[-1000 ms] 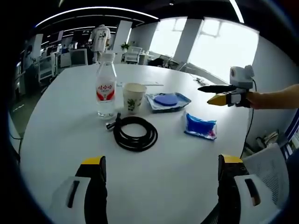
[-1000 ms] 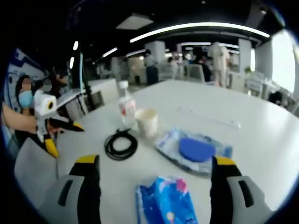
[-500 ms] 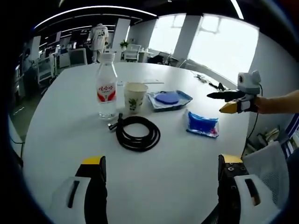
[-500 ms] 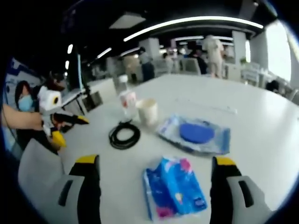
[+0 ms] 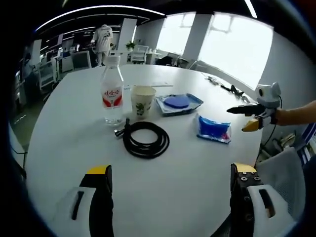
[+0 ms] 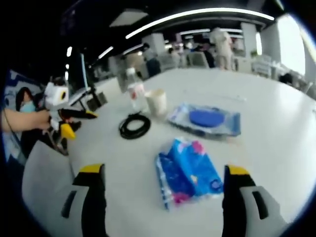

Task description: Arrange the tabletop items into an orderly group along one side of the table until the central work area is clear of visible clutter.

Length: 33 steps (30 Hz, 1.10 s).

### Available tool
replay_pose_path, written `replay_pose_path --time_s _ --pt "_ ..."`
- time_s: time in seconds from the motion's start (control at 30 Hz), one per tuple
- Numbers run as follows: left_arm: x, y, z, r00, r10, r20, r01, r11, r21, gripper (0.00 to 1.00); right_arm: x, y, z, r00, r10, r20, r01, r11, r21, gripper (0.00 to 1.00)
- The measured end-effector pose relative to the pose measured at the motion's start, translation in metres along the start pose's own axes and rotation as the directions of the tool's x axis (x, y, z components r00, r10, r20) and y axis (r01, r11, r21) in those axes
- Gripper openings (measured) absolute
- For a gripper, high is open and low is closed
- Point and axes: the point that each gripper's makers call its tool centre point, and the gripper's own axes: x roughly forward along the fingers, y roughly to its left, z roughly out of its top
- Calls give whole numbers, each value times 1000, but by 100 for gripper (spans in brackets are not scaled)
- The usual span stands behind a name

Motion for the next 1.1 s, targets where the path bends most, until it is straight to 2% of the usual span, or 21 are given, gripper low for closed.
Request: replay_pose_path --time_s 0.47,0.63,0.9,1.1 --pt "-9 -6 5 1000 4 4 -4 1000 7 100 -7 3 -19 999 -4 -32 5 999 35 99" --pt "-12 -10 2 1000 -3 -5 3 1000 17 100 -10 4 -26 999 -8 -39 10 998 56 99" --pt "-16 -10 -3 1000 2 -16 -2 1000 23 100 -17 -1 -34 999 -33 -42 37 995 93 98" --pt "-8 -16 6 1000 -12 -9 12 999 36 100 -20 -9 -40 997 -72 -40 77 986 148 98"
